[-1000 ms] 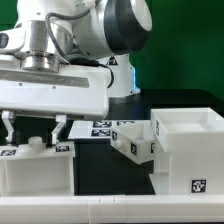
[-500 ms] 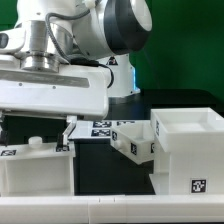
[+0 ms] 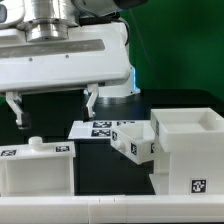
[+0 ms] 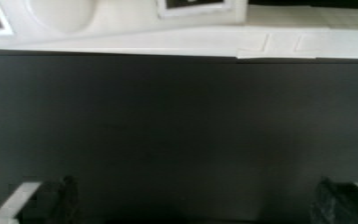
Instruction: Assemble drawer
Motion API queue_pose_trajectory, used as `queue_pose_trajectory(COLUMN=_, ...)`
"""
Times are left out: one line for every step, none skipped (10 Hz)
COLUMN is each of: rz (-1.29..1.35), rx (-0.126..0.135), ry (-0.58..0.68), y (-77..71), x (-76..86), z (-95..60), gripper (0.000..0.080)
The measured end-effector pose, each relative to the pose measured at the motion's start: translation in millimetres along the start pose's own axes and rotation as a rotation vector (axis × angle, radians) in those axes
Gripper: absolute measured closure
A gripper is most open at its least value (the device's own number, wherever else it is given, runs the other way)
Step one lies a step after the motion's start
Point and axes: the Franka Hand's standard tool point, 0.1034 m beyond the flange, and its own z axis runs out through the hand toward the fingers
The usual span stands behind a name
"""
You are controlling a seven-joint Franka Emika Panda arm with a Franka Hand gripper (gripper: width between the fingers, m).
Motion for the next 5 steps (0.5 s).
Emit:
queue_pose_trajectory(rz=0.002, rx=0.022, ry=-0.042, y=-2.3, x=-1.4, z=7.6, gripper=0.0150)
queue_pose_trajectory(rz=0.014, rx=0.045, ry=-0.082, y=-6.5, x=-1.5, z=8.3, gripper=0.0150)
queue_pose_trajectory(rz=0.011, rx=0.052, ry=-0.100, y=-2.8, x=-0.7, z=7.9, gripper=0.0150)
queue_pose_trajectory(rz=0.001, rx=0.052, ry=-0.126, y=6.4, x=1.5, z=7.6, gripper=0.0150)
queue_pose_trajectory(rz=0.010, rx=0.048, ry=-0.158, y=4.4, x=10.7, z=6.0, gripper=0.0150)
